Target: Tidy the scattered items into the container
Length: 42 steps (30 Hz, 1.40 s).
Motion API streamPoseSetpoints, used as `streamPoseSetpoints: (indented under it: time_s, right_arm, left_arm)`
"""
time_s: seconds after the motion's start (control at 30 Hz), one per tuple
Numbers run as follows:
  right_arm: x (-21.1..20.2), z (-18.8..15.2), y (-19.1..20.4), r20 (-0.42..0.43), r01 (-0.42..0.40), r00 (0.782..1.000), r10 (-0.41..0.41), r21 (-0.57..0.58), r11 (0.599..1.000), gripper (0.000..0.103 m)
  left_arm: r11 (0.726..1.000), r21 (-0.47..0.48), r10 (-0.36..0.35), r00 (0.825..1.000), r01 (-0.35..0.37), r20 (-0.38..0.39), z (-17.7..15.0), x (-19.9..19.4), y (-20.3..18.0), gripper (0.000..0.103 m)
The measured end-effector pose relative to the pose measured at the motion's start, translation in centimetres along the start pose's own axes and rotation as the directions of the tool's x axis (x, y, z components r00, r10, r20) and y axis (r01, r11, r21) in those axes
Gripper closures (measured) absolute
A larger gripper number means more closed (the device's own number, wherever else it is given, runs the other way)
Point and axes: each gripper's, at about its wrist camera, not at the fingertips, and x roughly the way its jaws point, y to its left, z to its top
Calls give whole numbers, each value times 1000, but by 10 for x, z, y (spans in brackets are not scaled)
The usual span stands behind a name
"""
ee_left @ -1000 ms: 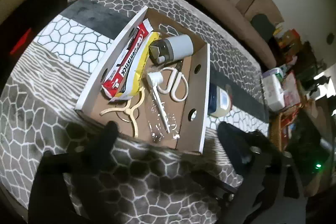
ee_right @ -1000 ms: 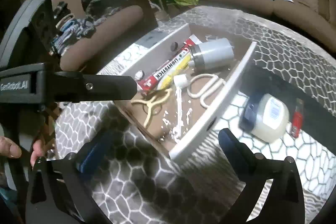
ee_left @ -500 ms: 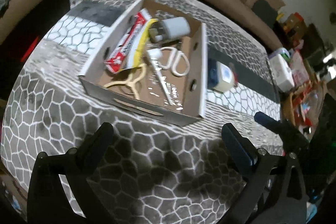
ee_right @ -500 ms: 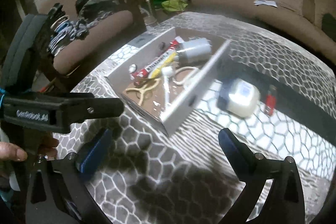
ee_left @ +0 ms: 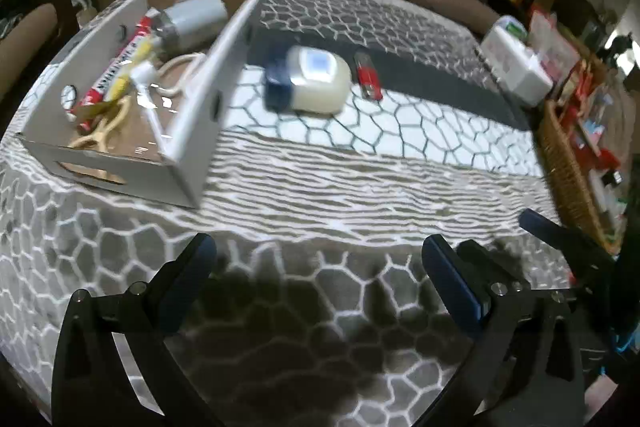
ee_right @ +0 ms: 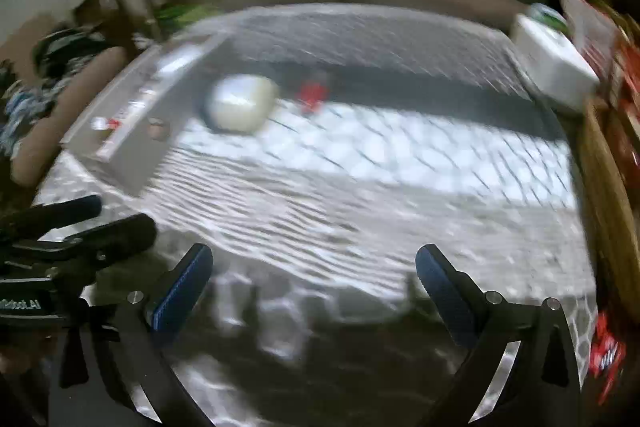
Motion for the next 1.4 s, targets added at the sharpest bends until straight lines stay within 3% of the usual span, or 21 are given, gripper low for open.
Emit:
streamPoseSetpoints:
  time_s: [0.2,0.43,0.57,0.8,0.87,1.4]
  right_arm:
    - [15,-14,-45,-6,54,999,-54,128,990,0]
    - [23,-14,-63,-2,77,997,-77,139,987,0]
    - [25,-12,-61,6,95,995,-96,126,987,0]
    - [29,-14,-57,35,140,989,-146,123,982,0]
    - [30,-14,-56,31,153,987,-158,119,981,0]
    - [33,-14,-53,16,186,982,-188,104,977,0]
  left_arm:
    - [999,14,47,999,-47,-12,-4,33,-11,0]
    - [996,56,67,998,-66,-13,-1,48,-22,0]
    - [992,82,93,996,-91,-15,-4,59,-29,0]
    - [980,121,151,987,-158,60,-16,59,-35,0]
    - [981,118,145,985,-156,95,-21,58,-33,0]
    - [982,116,141,985,-152,94,-20,56,-31,0]
